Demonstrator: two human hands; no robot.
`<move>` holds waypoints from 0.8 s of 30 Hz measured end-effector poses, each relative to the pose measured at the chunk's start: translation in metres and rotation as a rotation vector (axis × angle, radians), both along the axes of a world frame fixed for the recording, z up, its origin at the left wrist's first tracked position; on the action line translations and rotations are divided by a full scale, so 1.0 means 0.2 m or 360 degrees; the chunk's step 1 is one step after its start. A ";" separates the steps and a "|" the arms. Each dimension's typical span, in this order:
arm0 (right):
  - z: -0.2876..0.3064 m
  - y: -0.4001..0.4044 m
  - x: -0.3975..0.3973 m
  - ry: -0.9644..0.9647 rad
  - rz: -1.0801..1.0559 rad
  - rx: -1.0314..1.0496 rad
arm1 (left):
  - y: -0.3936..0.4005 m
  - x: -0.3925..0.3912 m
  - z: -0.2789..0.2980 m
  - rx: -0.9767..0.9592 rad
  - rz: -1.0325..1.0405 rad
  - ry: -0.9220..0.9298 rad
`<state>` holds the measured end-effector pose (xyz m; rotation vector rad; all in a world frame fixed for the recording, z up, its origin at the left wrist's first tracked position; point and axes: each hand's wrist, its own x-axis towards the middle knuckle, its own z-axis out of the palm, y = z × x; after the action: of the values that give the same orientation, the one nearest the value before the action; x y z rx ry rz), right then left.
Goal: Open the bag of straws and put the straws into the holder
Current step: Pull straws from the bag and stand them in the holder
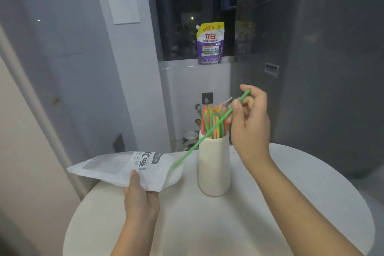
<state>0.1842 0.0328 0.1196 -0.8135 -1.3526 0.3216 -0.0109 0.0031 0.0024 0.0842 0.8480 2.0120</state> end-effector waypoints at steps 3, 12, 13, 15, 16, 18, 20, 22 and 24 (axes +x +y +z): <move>0.13 0.02 0.02 -0.0004 -0.0118 0.0118 | 0.00 -0.01 -0.01 -0.0027 -0.0002 0.0017; 0.39 0.05 0.06 -0.0129 -0.0262 0.0386 | 0.01 -0.01 -0.04 -0.0020 -0.0018 0.0049; 0.39 0.05 0.06 -0.0166 -0.0253 0.0391 | 0.02 -0.01 -0.04 -0.0016 -0.0025 0.0052; 0.39 0.05 0.05 -0.0256 -0.0232 0.0377 | 0.02 0.00 -0.03 -0.0017 -0.0037 0.0036; 0.38 0.05 0.05 -0.0309 -0.0224 0.0352 | 0.02 0.00 -0.03 -0.0020 -0.0041 0.0027; 0.38 0.05 0.03 -0.0386 -0.0208 0.0313 | 0.02 -0.01 -0.03 -0.0017 -0.0044 0.0022; 0.39 0.05 0.03 -0.0395 -0.0205 0.0353 | 0.01 -0.01 -0.03 -0.0017 -0.0050 0.0019; 0.41 0.04 0.03 -0.0402 -0.0211 0.0429 | 0.01 -0.01 -0.02 -0.0025 -0.0063 0.0015; 0.43 0.04 0.03 -0.0451 -0.0186 0.0466 | 0.01 -0.01 -0.02 -0.0026 -0.0068 0.0006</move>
<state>0.1894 0.0415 0.2052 -0.7049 -1.5636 -0.0879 -0.0126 0.0054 -0.0023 0.0959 0.8581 1.9656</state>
